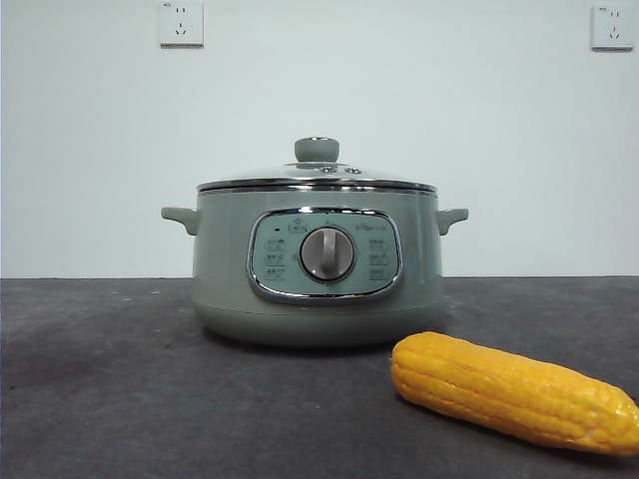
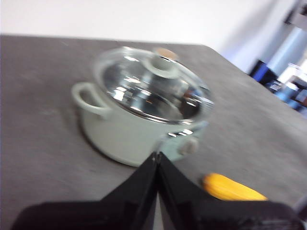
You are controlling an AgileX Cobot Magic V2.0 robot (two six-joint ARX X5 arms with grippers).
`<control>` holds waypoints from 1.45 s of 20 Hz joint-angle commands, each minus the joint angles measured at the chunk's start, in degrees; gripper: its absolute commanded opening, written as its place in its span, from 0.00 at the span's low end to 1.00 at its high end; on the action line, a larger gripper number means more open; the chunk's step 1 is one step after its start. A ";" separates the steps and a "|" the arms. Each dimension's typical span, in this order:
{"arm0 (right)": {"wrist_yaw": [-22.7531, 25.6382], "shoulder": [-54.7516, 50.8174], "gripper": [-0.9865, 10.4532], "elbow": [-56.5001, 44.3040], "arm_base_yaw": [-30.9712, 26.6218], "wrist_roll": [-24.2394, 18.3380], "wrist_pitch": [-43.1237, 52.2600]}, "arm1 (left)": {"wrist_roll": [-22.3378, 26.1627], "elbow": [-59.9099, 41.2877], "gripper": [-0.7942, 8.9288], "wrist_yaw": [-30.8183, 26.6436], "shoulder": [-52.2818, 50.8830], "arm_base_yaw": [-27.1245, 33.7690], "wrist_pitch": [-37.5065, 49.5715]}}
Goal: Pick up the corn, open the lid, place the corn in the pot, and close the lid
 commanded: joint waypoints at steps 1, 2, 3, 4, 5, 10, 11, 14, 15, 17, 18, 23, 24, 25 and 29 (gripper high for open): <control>-5.55 3.37 0.08 1.73 0.00 -4.35 -2.40 | 0.92 2.47 0.08 3.85 1.57 0.02 -3.19; -7.39 4.85 0.08 2.43 0.00 -5.46 -3.56 | 1.53 3.34 0.08 5.11 2.25 0.02 -4.28; -8.94 6.36 0.08 3.10 0.02 -6.60 -4.68 | 1.86 4.11 0.08 6.27 2.95 0.02 -5.03; -10.10 7.65 0.09 3.56 0.04 -7.58 -5.38 | 1.90 4.63 0.08 6.80 3.52 0.02 -5.38; -11.04 8.87 0.09 4.00 0.04 -8.46 -6.03 | 1.84 5.09 0.08 7.34 4.00 0.02 -5.53; -14.01 16.46 0.21 5.29 1.68 -8.94 -7.30 | 1.84 6.25 0.08 15.41 7.54 0.02 -8.94; -14.01 17.79 0.28 5.35 2.80 -8.55 -7.21 | 2.16 6.25 0.08 16.85 8.35 0.02 -9.92; -12.39 22.99 0.48 5.38 8.09 -8.28 -6.69 | 6.43 6.25 0.08 20.02 11.06 0.02 -14.03; -10.91 24.55 0.49 5.38 10.01 -8.31 -6.62 | 6.54 6.25 0.08 19.87 11.93 0.02 -14.93; -5.90 28.00 0.50 5.38 14.82 -8.31 -6.64 | 6.51 6.25 0.08 19.76 13.68 0.02 -16.98; -2.84 29.75 0.50 5.38 17.73 -8.33 -6.56 | 6.93 6.25 0.08 19.78 14.84 0.02 -18.25; 8.90 37.24 0.50 5.38 29.31 -8.35 -4.48 | 10.91 6.25 0.08 19.71 18.34 0.02 -20.00; 10.23 38.45 0.50 5.38 30.84 -8.35 -4.09 | 11.41 6.25 0.08 19.69 18.60 0.02 -19.98; 11.56 39.69 0.50 5.38 32.24 -8.35 -3.74 | 11.98 6.25 0.08 19.71 18.75 0.02 -19.98; 15.56 44.22 0.50 5.38 36.26 -8.35 -2.45 | 14.16 6.25 0.08 19.71 19.02 0.02 -20.00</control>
